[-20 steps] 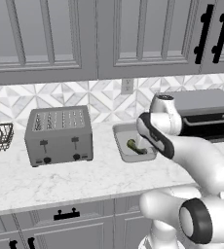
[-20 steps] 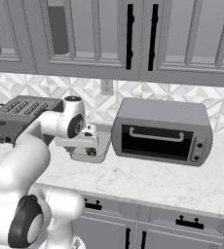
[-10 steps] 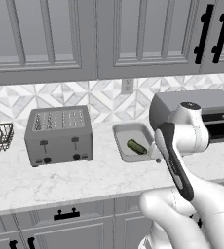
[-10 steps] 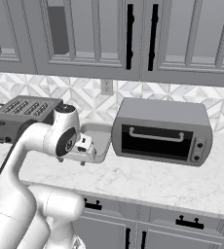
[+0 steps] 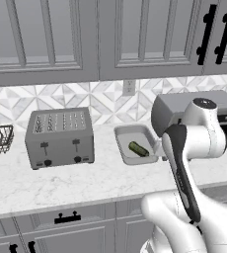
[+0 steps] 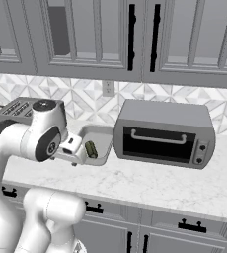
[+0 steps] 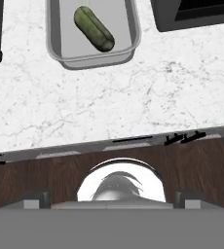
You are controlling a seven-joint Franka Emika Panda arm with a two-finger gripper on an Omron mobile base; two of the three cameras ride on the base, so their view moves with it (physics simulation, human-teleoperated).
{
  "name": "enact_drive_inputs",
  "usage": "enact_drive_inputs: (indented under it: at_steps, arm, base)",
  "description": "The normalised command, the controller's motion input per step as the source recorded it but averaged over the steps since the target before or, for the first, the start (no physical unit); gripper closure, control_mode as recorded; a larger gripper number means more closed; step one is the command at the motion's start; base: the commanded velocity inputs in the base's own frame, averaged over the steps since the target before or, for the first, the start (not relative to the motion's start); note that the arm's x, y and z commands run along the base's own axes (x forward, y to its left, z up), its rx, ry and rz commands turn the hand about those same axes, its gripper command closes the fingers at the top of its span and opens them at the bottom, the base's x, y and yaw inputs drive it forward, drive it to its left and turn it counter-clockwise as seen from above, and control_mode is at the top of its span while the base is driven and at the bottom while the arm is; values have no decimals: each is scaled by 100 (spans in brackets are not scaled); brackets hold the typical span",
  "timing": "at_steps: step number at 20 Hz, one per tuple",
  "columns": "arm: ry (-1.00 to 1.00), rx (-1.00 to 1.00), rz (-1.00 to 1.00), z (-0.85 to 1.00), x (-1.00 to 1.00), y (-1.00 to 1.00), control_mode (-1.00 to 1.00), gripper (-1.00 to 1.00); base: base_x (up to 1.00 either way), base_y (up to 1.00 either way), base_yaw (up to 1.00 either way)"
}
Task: Place one cucumber and one steak in each tupperware on the nearby counter, to pack two identical lunches.
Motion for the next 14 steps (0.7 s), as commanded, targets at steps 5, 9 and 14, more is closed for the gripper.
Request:
enact_drive_inputs:
  at_steps: [5, 9, 14]
  arm:
    - [-1, 0, 2, 5, -64, 0, -100, -100]
    - [0, 0, 0, 0, -10, 0, -100, -100]
    - [0, 0, 0, 0, 0, 0, 100, -100]
  base:
    - [0, 0, 0]
    - [0, 0, 0]
    - [-48, 0, 2]
